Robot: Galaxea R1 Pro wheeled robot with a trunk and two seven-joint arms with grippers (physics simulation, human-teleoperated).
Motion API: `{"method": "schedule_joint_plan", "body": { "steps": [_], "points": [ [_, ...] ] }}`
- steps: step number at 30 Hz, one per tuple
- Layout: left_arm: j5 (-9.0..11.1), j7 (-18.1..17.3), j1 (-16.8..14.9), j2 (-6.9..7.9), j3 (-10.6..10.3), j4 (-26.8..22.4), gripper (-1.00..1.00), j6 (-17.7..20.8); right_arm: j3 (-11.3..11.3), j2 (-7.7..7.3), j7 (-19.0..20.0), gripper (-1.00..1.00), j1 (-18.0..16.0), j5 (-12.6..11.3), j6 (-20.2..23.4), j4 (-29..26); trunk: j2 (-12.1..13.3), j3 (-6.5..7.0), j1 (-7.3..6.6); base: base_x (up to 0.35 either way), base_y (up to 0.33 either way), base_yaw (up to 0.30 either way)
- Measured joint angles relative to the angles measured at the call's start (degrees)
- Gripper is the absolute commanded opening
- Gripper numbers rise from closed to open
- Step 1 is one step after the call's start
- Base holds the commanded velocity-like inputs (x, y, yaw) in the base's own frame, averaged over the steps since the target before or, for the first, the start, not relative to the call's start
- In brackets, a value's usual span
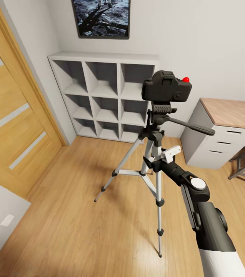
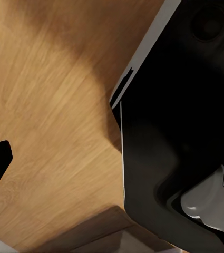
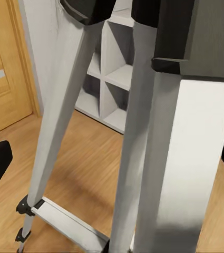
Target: Attach the digital camera to the camera tripod in the bedroom.
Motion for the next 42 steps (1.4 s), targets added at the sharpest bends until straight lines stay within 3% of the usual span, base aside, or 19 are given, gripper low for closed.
{"method": "schedule_joint_plan", "body": {
  "steps": [29,35,42],
  "points": [
    [0.0,0.0,0.0,-0.02,0.0,0.0,1.0,-0.1,-0.1,-0.18,-0.4,1.0,0.0,0.0,-0.1,0.0,0.0,0.0,0.02,-0.186,0.0,0.0],
    [0.1,-0.5,0.1,-0.07,-0.2,-0.3,1.0,-0.7,-0.1,1.75,0.8,1.0,0.2,-0.3,1.0,-0.8,0.0,0.0,-0.01,0.0,0.0,0.0],
    [0.1,-0.5,0.1,-0.03,-0.2,-0.3,1.0,-1.2,-0.3,1.29,0.9,1.0,1.5,0.1,2.3,0.3,0.0,0.0,-0.01,0.0,0.0,0.0]
  ]
}}
